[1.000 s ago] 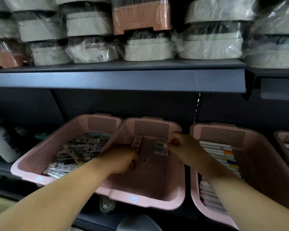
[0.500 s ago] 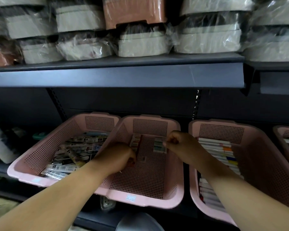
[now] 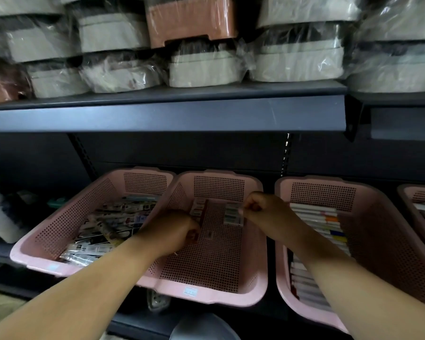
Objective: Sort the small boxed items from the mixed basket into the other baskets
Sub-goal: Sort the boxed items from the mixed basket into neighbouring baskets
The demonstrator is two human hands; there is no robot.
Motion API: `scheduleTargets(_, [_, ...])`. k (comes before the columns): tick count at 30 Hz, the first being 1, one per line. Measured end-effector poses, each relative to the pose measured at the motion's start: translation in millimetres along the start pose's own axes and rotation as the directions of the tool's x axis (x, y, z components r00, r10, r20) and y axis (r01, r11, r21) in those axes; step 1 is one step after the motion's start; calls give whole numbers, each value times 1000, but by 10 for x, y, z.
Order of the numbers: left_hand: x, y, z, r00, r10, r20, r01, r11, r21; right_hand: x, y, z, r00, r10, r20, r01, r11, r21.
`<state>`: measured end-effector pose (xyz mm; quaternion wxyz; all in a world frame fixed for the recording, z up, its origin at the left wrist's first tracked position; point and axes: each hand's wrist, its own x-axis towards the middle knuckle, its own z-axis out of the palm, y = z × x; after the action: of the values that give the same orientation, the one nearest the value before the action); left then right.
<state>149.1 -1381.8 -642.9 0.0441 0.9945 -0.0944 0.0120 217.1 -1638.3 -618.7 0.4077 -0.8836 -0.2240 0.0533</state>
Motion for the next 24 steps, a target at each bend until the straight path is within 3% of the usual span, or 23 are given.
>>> scheduleTargets(7, [120, 329, -357, 994, 8, -111, -12, 999, -30, -64, 37, -294, 998, -53, -32, 52, 998, -30])
scheduleTargets(15, [688, 1611, -489, 966, 189, -174, -211, 970, -122, -554, 485, -1217, 991, -55, -125, 28, 977, -213])
scheduleTargets(19, [999, 2491, -340, 928, 316, -196, -353, 915, -194, -1026, 947, -1798, 980, 19, -199, -69, 967, -246])
scheduleTargets(24, [1264, 3554, -130, 879, 447, -167, -474, 856, -206, -1677, 1507, -2412, 924, 238, -299, -322, 906, -275])
